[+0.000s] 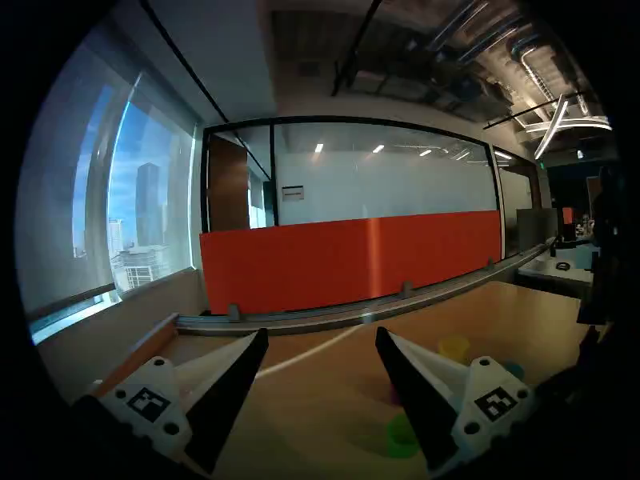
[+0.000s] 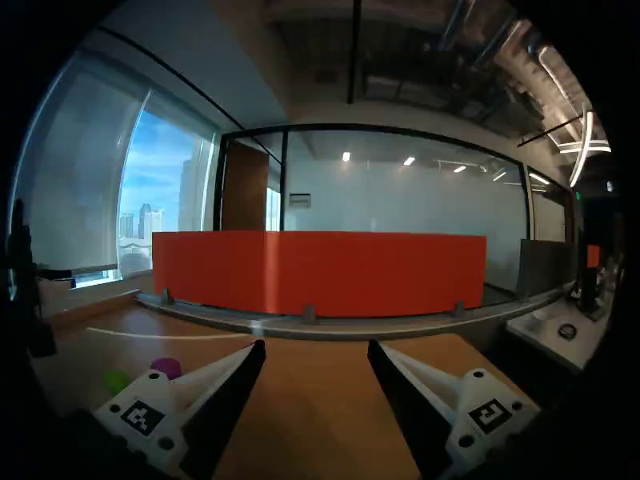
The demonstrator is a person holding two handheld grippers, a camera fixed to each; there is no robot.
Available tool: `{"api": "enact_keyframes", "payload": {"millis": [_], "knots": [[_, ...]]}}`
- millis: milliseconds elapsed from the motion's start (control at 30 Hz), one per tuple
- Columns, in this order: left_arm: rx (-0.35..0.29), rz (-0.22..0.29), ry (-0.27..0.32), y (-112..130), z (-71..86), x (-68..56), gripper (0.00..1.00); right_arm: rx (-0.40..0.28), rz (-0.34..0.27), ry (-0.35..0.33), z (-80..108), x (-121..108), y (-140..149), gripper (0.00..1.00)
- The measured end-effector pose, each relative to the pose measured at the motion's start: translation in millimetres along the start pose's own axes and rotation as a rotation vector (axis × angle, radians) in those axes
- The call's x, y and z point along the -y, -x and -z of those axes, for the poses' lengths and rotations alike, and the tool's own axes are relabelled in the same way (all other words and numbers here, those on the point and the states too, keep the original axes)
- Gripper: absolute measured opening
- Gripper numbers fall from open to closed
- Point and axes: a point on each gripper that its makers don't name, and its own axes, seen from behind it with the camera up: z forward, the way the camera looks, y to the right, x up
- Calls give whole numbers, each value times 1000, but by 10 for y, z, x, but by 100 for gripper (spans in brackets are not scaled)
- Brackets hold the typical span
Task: Pour water
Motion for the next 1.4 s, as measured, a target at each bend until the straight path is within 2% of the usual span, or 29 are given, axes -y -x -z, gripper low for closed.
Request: {"api": "enact_keyframes", "payload": {"millis": [167,300,567,767,867,1067,1233,1400], "knots": [[15,3,6,-213,-31,32,100,-7,-17,-25,-87,111,-289,99],[26,18,10,-292,-65,54,100,-12,-29,-49,-121,187,-428,99],[43,78,102,-284,-95,-96,100,6,-23,-95,-151,276,-382,99],[52,115,179,-274,-107,-202,100,10,-14,-215,-108,490,-417,99],[43,101,227,-309,-106,-275,100,15,-3,-297,-62,674,-427,99],[13,98,346,-431,-51,-520,100,23,29,-459,49,1067,-425,99],[2,113,425,-501,-7,-672,100,18,36,-532,112,1256,-456,99],[10,98,452,-495,-11,-712,100,28,55,-567,151,1369,-412,99]]}}
